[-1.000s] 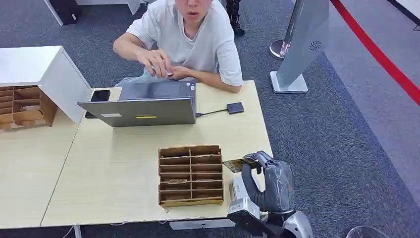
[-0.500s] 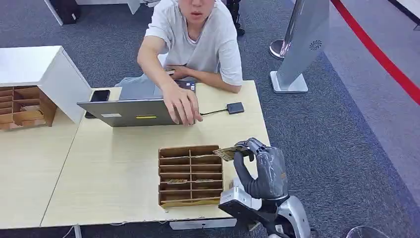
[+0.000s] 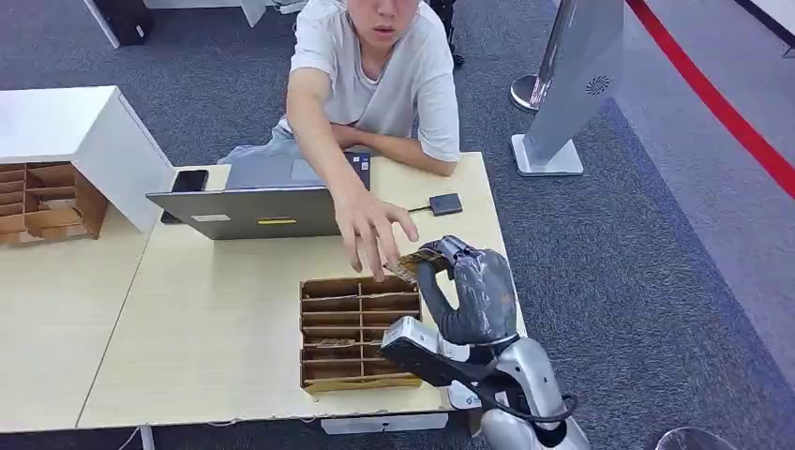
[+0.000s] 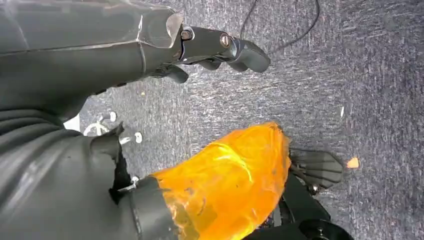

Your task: Pass the card to the sensor for recognition and then transmit it.

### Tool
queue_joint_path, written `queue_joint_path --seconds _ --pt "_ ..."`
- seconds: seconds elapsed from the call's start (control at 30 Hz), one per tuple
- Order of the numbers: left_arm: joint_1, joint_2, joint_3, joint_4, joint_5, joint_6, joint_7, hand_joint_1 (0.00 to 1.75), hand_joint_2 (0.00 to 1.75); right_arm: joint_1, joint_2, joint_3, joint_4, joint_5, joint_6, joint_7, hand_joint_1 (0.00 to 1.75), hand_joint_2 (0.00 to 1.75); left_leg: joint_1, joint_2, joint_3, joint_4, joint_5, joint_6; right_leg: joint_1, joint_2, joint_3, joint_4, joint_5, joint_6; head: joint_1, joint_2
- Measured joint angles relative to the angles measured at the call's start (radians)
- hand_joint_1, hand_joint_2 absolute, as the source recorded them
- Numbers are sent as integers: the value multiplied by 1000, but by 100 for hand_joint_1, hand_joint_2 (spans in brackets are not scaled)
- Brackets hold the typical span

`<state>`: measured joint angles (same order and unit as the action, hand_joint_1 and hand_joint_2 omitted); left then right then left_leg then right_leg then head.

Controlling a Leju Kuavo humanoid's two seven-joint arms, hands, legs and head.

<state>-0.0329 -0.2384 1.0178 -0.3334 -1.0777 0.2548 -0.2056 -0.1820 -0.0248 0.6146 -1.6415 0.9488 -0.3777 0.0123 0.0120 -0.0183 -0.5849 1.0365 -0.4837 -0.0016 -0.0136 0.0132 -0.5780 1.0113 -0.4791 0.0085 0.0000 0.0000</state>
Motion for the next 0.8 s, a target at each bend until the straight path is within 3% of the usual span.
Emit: queue_joint_path --seconds 0.43,0.47,0.5,0.53,0.8 --pt "-6 7 -1 12 -6 3 2 0 0 -41 32 22 53 38 14 35 169 175 0 0 0 0 0 0 0 0 0 0 0 0 0 0" --pt "-6 7 -1 13 -6 3 2 0 0 -43 33 25 55 38 15 38 17 175 0 0 0 0 0 0 0 0 0 0 0 0 0 0" --pt "-6 7 -1 13 -6 3 3 0 0 -45 34 28 57 36 16 40 17 175 0 0 0 0 0 0 0 0 0 0 0 0 0 0" --pt "-6 7 -1 14 -6 3 3 0 0 -47 34 30 59 35 17 40 0 175 0 0 0 0 0 0 0 0 0 0 0 0 0 0" --pt "-6 8 -1 16 -5 4 2 0 0 -56 39 37 68 29 18 43 0 175 0 0 0 0 0 0 0 0 0 0 0 0 0 0"
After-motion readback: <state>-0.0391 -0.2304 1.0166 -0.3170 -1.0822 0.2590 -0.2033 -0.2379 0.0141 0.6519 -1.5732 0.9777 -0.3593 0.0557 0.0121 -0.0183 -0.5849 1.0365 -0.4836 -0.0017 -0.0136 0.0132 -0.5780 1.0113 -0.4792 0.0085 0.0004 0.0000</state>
